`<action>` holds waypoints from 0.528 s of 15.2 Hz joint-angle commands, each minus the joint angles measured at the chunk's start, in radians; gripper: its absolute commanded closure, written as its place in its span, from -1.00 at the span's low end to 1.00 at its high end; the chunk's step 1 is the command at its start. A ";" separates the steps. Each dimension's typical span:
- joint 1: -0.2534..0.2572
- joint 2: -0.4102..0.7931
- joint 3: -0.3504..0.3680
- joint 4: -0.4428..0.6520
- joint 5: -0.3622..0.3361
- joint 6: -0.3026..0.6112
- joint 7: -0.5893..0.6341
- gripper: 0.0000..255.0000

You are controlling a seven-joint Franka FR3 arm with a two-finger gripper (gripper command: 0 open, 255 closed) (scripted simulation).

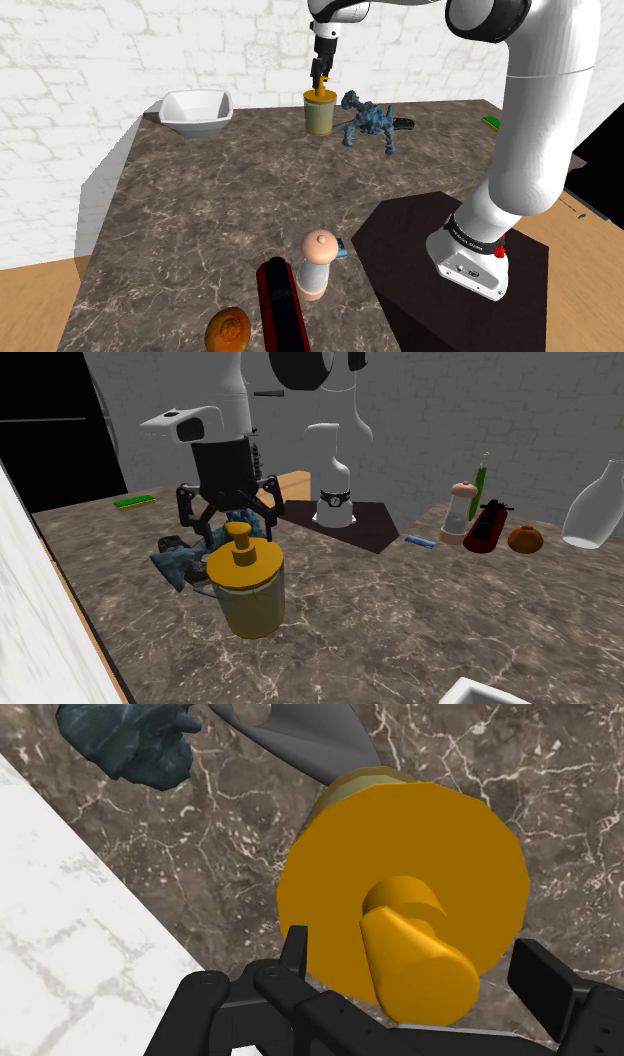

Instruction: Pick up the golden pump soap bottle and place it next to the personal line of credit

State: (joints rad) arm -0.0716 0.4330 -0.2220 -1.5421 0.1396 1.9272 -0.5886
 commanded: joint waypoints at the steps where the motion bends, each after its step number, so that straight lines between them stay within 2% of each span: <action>1: 0.000 0.000 0.000 -0.001 0.000 0.001 0.000 -1.00; 3: 0.000 0.000 0.000 -0.001 0.000 0.001 0.000 -1.00; 4: 0.000 0.000 0.000 -0.001 0.000 0.001 0.000 1.00; 8: 0.000 0.000 0.000 0.000 0.000 0.001 0.000 1.00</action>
State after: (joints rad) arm -0.0714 0.4332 -0.2218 -1.5426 0.1398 1.9279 -0.5884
